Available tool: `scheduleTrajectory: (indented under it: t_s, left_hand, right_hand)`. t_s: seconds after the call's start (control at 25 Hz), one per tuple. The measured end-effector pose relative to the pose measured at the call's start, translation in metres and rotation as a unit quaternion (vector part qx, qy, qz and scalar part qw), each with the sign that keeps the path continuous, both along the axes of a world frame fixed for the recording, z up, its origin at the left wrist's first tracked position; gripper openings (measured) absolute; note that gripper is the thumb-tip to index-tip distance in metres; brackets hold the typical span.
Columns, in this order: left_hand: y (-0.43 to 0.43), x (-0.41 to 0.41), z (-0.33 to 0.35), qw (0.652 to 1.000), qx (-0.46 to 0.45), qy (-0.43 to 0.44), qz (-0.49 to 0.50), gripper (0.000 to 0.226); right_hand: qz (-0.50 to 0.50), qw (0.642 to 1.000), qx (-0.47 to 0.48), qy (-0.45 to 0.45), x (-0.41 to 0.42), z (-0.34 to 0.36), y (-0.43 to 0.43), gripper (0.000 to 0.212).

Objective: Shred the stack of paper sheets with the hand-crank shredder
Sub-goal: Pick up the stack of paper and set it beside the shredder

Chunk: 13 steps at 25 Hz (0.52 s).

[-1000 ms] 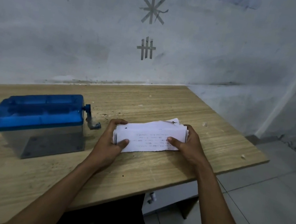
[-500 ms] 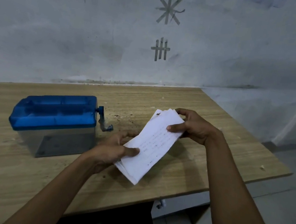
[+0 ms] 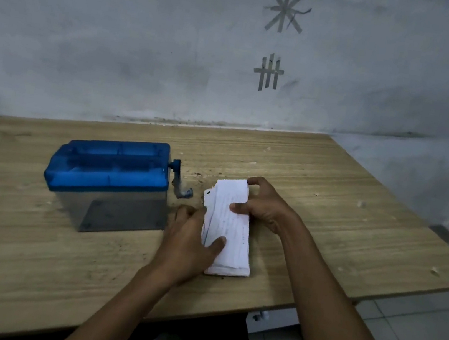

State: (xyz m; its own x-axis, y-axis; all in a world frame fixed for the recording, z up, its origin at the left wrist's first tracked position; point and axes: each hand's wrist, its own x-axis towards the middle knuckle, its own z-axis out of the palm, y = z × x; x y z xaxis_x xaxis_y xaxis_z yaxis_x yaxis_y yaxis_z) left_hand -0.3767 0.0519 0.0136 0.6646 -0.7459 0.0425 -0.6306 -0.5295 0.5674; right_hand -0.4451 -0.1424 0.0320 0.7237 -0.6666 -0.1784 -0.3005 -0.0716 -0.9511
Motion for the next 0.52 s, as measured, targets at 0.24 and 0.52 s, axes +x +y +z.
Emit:
scheduleTrajectory:
  t_s: [0.24, 0.52]
  left_hand:
    - [0.018, 0.002, -0.019, 0.990, 0.040, -0.123, -0.061, 0.077]
    - [0.020, -0.006, -0.017, 0.985, 0.047, -0.161, -0.051, 0.061]
  right_hand:
    - [0.011, 0.988, -0.150, 0.025, 0.019, -0.010, 0.006, 0.081]
    - [0.009, 0.956, -0.278, 0.094, 0.036, -0.021, 0.000, 0.076]
